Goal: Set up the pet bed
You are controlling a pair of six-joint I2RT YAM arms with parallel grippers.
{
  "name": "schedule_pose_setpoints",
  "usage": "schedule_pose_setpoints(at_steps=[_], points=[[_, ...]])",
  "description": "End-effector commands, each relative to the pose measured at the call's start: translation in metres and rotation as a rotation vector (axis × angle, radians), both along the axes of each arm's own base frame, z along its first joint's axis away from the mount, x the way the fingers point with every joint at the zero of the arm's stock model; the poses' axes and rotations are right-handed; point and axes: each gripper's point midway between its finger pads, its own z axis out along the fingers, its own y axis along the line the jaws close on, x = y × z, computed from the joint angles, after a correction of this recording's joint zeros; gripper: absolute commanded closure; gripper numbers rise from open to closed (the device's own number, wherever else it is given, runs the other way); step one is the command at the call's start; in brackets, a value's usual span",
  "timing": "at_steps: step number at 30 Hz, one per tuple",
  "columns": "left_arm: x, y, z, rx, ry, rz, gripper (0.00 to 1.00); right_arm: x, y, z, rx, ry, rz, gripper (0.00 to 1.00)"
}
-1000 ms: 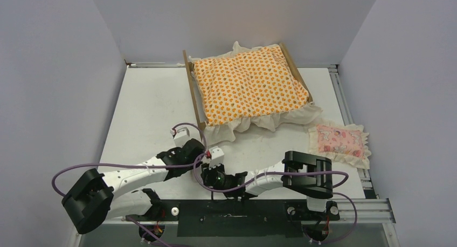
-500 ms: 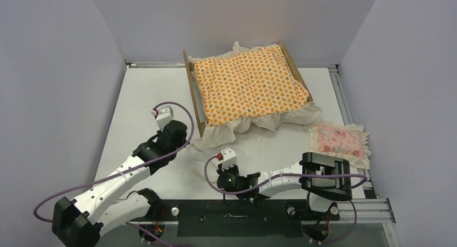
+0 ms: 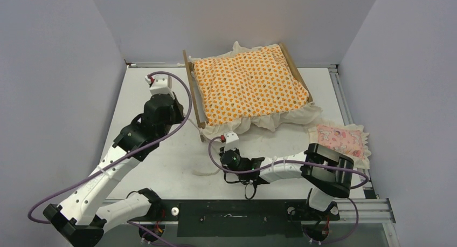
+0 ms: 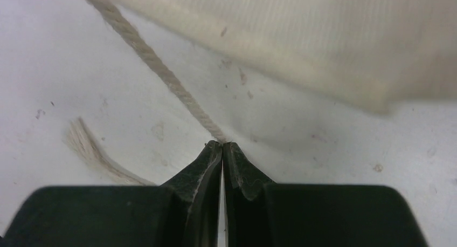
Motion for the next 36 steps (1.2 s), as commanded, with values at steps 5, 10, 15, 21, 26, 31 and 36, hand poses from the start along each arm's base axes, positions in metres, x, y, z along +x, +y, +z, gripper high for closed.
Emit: schedule_pose_setpoints(at_steps=[5, 10, 15, 21, 26, 31, 36], points=[[0.023, -0.017, 0.102, 0.087, -0.179, -0.116, 1.00, 0.031, 0.037, 0.022, 0.109, -0.014, 0.044, 0.95], [0.050, -0.002, 0.134, 0.219, -0.227, -0.014, 1.00, 0.044, 0.047, 0.013, 0.153, 0.030, 0.045, 0.95], [0.073, -0.004, 0.137, 0.259, -0.231, 0.026, 1.00, 0.050, 0.028, -0.009, 0.112, 0.070, 0.014, 0.95], [0.087, 0.001, 0.135, 0.288, -0.234, 0.064, 1.00, 0.040, -0.018, -0.044, 0.047, 0.178, -0.047, 0.95], [0.091, 0.014, 0.133, 0.314, -0.224, 0.098, 1.00, 0.035, -0.033, -0.040, 0.016, 0.211, -0.039, 0.95], [0.081, -0.008, 0.112, 0.279, -0.211, -0.050, 1.00, 0.006, 0.018, 0.022, 0.163, 0.155, 0.272, 0.95], [0.060, -0.025, 0.074, 0.227, -0.184, -0.191, 1.00, -0.007, 0.038, 0.066, 0.136, 0.089, 0.444, 0.77]])
